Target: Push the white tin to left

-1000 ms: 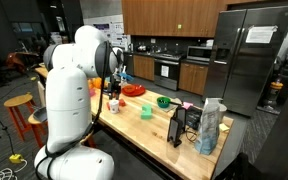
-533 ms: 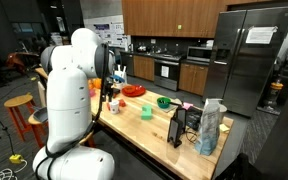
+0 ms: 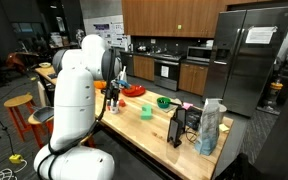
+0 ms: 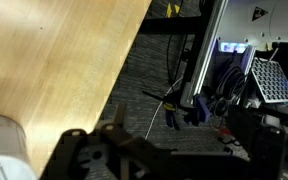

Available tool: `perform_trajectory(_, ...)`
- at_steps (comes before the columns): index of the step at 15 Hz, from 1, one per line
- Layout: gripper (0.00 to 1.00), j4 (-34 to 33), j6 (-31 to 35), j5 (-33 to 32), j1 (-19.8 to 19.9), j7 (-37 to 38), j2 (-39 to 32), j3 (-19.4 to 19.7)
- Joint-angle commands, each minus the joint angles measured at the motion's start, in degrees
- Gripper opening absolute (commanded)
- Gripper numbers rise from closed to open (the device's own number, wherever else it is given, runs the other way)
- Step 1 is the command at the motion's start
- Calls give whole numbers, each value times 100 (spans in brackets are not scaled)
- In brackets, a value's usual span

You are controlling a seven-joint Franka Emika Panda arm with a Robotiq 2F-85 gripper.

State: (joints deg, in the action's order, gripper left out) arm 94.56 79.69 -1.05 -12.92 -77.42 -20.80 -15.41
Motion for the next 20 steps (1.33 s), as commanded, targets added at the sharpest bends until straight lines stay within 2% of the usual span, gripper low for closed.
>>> perform_trajectory(1,100,-309,-332,33,38,-34,-225,-4)
perform_trajectory(12,100,-1115,-1421,698,114,-787,-815,-90)
perform_trajectory(16,100,-959,-1114,880,97,-1150,-805,-123)
perform_trajectory(20,100,-677,-478,953,74,-1629,-755,-192)
